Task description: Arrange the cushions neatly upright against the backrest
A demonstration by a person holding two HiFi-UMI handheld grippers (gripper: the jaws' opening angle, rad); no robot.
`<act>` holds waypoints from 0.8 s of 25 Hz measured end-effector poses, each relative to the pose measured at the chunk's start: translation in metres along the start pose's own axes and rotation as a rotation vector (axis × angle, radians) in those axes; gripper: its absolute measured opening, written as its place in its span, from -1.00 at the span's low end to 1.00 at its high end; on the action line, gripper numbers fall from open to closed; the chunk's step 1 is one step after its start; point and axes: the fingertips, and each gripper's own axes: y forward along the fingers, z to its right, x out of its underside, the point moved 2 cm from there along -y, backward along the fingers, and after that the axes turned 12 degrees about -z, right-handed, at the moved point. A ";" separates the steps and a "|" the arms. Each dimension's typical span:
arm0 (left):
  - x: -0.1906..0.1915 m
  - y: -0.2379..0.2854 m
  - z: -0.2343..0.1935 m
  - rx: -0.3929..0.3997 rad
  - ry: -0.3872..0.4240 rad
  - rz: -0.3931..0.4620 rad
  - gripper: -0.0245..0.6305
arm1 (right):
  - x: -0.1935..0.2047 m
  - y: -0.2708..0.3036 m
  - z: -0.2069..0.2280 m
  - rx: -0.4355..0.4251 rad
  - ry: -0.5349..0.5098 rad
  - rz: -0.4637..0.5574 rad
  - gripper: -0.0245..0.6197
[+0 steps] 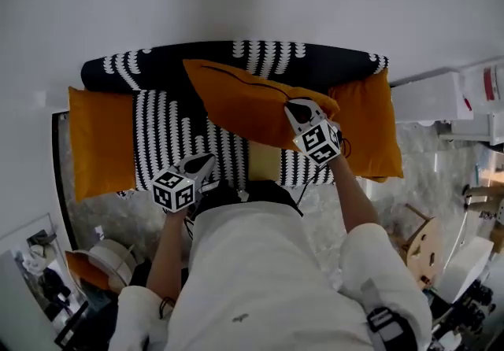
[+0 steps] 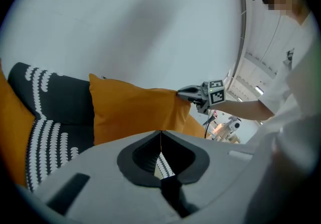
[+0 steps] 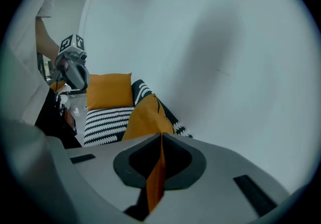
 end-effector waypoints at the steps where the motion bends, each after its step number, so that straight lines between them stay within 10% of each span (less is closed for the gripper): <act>1: 0.002 -0.001 -0.001 -0.026 -0.025 0.012 -0.88 | -0.008 0.010 0.001 -0.021 -0.022 0.024 -0.88; 11: 0.011 -0.003 0.020 -0.217 -0.185 0.070 -0.89 | -0.063 0.108 0.030 -0.120 -0.136 0.227 -0.88; 20: 0.004 0.017 0.037 -0.274 -0.224 0.066 -0.89 | -0.021 0.201 0.040 -0.175 -0.133 0.097 -0.88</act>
